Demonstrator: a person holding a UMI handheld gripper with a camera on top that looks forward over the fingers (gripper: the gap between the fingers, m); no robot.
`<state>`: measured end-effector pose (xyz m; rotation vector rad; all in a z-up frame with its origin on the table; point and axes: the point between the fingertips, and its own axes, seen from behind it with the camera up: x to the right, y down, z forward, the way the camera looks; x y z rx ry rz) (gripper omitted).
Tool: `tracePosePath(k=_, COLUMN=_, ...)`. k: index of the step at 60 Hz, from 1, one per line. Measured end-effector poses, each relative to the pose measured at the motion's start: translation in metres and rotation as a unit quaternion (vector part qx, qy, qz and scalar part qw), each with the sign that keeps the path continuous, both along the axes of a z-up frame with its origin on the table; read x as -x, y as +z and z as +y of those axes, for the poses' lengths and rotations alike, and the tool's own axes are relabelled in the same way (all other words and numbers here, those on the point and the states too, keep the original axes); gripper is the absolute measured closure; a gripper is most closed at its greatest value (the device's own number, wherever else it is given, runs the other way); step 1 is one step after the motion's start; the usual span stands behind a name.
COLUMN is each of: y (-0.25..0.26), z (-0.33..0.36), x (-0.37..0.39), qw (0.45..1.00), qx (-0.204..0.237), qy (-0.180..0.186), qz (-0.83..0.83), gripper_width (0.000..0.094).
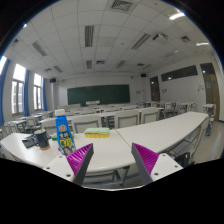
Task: Pour water
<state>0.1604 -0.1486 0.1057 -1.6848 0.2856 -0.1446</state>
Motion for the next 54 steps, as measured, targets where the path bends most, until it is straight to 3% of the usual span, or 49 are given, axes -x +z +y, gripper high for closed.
tracePosePath(k=8, y=0.012, z=0.003, x=0.010, qw=1.000, qx=-0.014, qy=0.011, qz=-0.012, gripper_width=0.0124)
tracePosePath(k=18, y=0.037, z=0.032, x=0.102, qw=0.995, qx=-0.012, qy=0.101, qz=-0.020, gripper_width=0.0128)
tracePosePath(k=22, y=0.025, z=0.055, x=0.118, qw=0.992, qx=0.000, qy=0.123, qz=-0.020, gripper_width=0.0140)
tracePosePath(k=30, y=0.007, z=0.102, x=0.139, qw=0.989, qx=0.021, qy=0.139, qz=-0.050, gripper_width=0.0149)
tracePosePath(k=42, y=-0.028, z=0.167, x=0.144, qw=0.989, qx=0.053, qy=0.126, qz=-0.053, gripper_width=0.0156)
tracePosePath(k=45, y=-0.032, z=0.179, x=0.143, qw=0.989, qx=0.055, qy=0.128, qz=-0.045, gripper_width=0.0209)
tracePosePath(k=47, y=-0.041, z=0.185, x=0.158, qw=0.989, qx=0.053, qy=0.130, qz=-0.043, gripper_width=0.0315)
tracePosePath(k=54, y=-0.034, z=0.188, x=0.163, qw=0.990, qx=0.022, qy=0.130, qz=-0.055, gripper_width=0.0501)
